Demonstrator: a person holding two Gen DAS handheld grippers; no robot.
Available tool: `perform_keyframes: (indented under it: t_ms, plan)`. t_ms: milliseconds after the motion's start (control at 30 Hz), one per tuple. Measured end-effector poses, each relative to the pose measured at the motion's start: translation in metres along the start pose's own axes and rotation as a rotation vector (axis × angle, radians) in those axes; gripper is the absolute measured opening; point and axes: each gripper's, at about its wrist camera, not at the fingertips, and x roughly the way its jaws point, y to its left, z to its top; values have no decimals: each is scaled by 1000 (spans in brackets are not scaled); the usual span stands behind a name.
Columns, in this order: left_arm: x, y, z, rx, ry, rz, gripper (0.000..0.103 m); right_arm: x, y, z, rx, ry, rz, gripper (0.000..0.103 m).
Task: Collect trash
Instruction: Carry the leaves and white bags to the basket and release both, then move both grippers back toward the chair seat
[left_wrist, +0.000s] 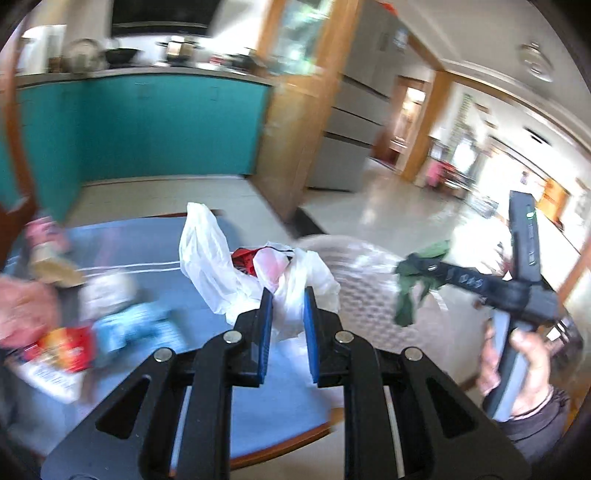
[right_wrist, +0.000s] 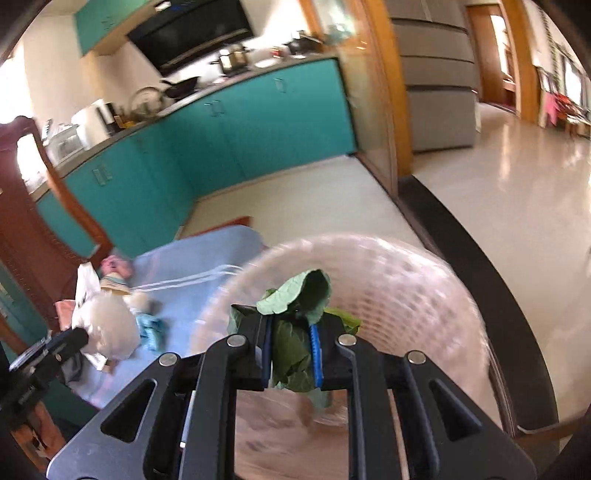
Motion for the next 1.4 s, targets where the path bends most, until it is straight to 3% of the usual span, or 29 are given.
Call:
perform_keyframes:
  t_ms: [200, 233, 267, 333, 400, 433, 500, 567, 667, 767, 933, 1167, 1267, 1400]
  plan:
    - [56, -47, 2, 80, 86, -155, 20, -7, -32, -7, 65, -4, -41, 17]
    - [63, -52, 0, 89, 105, -168, 29, -6, -34, -7, 69, -2, -42, 17]
    - [67, -54, -3, 92, 123, -184, 54, -5, -35, -8, 70, 3, -44, 17]
    - [66, -52, -8, 73, 97, -177, 81, 0, -33, -8, 71, 15, -44, 18]
    - [57, -45, -13, 44, 74, -147, 81, 4, -32, -9, 66, 27, -45, 22]
    - [54, -38, -13, 33, 78, -116, 81, 8, -30, -10, 63, 34, -52, 26]
    - [39, -21, -15, 13, 57, 15, 81, 11, -26, -11, 67, 37, -61, 58]
    - [23, 2, -18, 0, 44, 145, 81, 13, -23, -13, 71, 30, -53, 70]
    - [-2, 45, -27, -67, 43, 335, 82, 20, -11, -13, 52, 43, -50, 72]
    - [-29, 97, -40, -199, 53, 447, 82, 28, 9, -14, 25, 63, -3, 72]
    - [-76, 153, -75, -336, 94, 569, 82, 46, 81, -23, -109, 107, 103, 72]
    - [-108, 162, -110, -341, 123, 591, 82, 88, 247, -56, -379, 204, 398, 72]
    - [-118, 166, -115, -355, 120, 601, 82, 117, 319, -76, -521, 260, 429, 72]
    - [-130, 167, -123, -375, 116, 603, 82, 151, 357, -90, -588, 318, 389, 72]
